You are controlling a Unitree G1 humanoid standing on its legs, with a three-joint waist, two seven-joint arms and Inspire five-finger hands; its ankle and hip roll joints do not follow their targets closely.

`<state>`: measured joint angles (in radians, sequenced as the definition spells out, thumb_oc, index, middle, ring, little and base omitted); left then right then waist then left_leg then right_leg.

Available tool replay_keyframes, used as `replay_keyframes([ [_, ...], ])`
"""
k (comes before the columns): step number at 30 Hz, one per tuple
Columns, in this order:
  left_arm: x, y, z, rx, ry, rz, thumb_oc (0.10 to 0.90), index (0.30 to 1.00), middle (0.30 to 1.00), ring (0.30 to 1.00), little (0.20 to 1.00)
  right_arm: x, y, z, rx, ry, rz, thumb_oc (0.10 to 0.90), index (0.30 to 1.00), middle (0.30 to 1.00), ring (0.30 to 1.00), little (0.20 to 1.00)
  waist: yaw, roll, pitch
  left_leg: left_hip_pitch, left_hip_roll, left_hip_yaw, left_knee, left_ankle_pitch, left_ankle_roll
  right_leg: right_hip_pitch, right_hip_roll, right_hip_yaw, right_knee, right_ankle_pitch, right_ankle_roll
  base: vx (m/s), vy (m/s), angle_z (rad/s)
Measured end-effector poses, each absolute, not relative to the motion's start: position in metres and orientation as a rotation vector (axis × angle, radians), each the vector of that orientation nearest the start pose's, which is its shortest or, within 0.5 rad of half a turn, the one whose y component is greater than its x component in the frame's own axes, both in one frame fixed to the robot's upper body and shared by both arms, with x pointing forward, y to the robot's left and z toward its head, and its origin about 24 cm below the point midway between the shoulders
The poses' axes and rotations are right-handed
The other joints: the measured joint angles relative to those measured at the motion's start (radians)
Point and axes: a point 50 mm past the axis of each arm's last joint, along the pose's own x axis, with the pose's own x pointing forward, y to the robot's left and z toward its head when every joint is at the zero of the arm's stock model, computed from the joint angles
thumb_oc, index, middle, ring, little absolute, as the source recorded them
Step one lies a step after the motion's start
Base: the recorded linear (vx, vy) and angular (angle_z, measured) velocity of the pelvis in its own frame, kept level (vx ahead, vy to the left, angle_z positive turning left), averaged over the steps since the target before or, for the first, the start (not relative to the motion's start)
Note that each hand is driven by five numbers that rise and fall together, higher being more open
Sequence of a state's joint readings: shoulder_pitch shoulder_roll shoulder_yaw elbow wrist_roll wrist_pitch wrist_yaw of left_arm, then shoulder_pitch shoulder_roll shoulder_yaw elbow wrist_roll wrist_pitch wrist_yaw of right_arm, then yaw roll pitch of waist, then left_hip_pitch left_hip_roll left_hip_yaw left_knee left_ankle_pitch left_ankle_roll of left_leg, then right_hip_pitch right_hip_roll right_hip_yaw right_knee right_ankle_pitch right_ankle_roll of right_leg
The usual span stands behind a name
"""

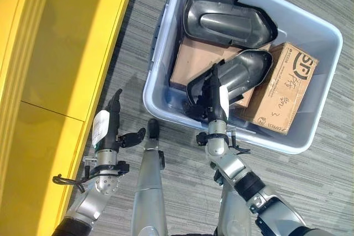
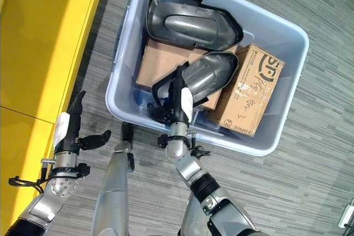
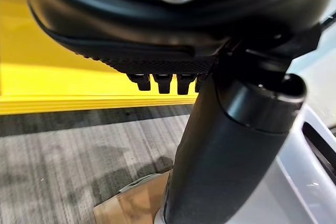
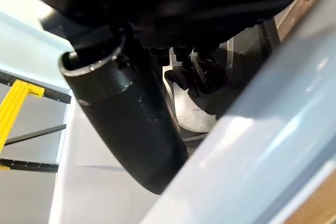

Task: Move parts from the plastic box to the shelf.

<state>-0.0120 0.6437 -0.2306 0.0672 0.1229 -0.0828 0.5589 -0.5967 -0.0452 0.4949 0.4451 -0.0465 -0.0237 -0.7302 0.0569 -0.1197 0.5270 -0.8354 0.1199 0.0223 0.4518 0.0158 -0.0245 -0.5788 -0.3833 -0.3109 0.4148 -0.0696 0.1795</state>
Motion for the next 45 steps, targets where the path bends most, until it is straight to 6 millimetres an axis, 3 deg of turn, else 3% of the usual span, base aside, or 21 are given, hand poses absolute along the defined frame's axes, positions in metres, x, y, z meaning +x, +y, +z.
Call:
replay_keyframes([
  [7,0.248,0.24,0.066,0.741,-0.181,0.293,0.9,1.0,1.0,1.0,1.0,0.347,-0.046,0.118,-0.258,-0.295,-0.25,0.9,1.0,1.0,1.0,1.0,0.001,0.005,-0.001,-0.039,-0.003,-0.009,0.016,0.0,-0.006,-0.045,-0.003,0.012,0.042,-0.019,-0.011,-0.01,0.015,0.03],
  [9,0.248,0.24,0.066,0.74,-0.181,0.293,0.9,1.0,1.0,1.0,1.0,0.352,-0.049,0.12,-0.265,-0.291,-0.276,0.79,0.846,0.846,0.846,0.846,0.005,0.005,-0.001,-0.04,-0.005,-0.013,0.016,0.001,-0.007,-0.045,-0.002,0.014,0.044,-0.021,-0.01,-0.01,0.019,0.07],
  [10,0.248,0.24,0.067,0.74,-0.182,0.293,0.9,1.0,1.0,1.0,1.0,0.353,-0.049,0.122,-0.264,-0.294,-0.286,0.649,0.649,0.649,0.649,0.649,0.006,0.007,-0.001,-0.042,-0.007,-0.016,0.015,0.001,-0.008,-0.046,-0.003,0.015,0.044,-0.024,-0.007,-0.01,0.012,0.07],
  [11,0.248,0.24,0.066,0.74,-0.182,0.293,0.9,1.0,1.0,1.0,1.0,0.354,-0.052,0.123,-0.265,-0.296,-0.295,0.649,0.649,0.649,0.649,0.649,0.005,0.007,-0.001,-0.043,-0.008,-0.017,0.015,0.002,-0.008,-0.046,-0.002,0.015,0.044,-0.025,-0.008,-0.02,0.022,0.07],
  [12,0.248,0.24,0.066,0.74,-0.182,0.293,0.9,1.0,1.0,1.0,1.0,0.354,-0.053,0.123,-0.263,-0.297,-0.312,0.4,0.3,0.3,0.3,0.3,0.005,0.007,-0.001,-0.044,-0.009,-0.02,0.015,0.002,-0.008,-0.046,-0.002,0.014,0.044,-0.027,-0.012,-0.01,0.018,0.05],
  [21,0.249,0.238,0.066,0.709,-0.18,0.297,0.9,1.0,1.0,1.0,1.0,0.357,-0.054,0.128,-0.249,-0.315,-0.356,0.4,0.3,0.3,0.3,0.3,0.002,0.007,-0.002,-0.046,-0.016,-0.026,0.017,0.005,-0.006,-0.046,-0.002,0.019,0.058,-0.036,-0.026,-0.01,0.009,0.02],
  [30,0.249,0.237,0.065,0.702,-0.175,0.294,0.9,1.0,1.0,1.0,1.0,0.355,-0.052,0.121,-0.271,-0.288,-0.325,0.4,0.3,0.3,0.3,0.3,0.004,0.006,-0.002,-0.003,-0.017,-0.017,-0.006,0.017,-0.001,-0.019,-0.003,0.026,0.055,-0.036,-0.025,0.0,0.0,0.0],
  [41,0.251,0.226,0.055,0.685,-0.144,0.263,0.9,1.0,1.0,1.0,1.0,0.34,-0.07,0.071,-0.327,-0.095,-0.25,0.4,0.3,0.3,0.3,0.3,0.025,0.012,-0.004,0.185,-0.017,0.008,-0.07,0.028,-0.013,0.139,-0.003,0.028,0.012,-0.04,-0.014,0.0,-0.009,-0.01],
  [45,0.253,0.226,0.051,0.69,-0.121,0.249,0.9,1.0,1.0,1.0,1.0,0.33,-0.078,0.051,-0.32,-0.005,-0.198,0.4,0.3,0.3,0.3,0.3,0.025,0.017,-0.004,0.277,-0.018,0.026,-0.112,0.038,-0.019,0.22,-0.001,0.031,-0.03,-0.026,0.008,-0.02,-0.033,-0.06],
])
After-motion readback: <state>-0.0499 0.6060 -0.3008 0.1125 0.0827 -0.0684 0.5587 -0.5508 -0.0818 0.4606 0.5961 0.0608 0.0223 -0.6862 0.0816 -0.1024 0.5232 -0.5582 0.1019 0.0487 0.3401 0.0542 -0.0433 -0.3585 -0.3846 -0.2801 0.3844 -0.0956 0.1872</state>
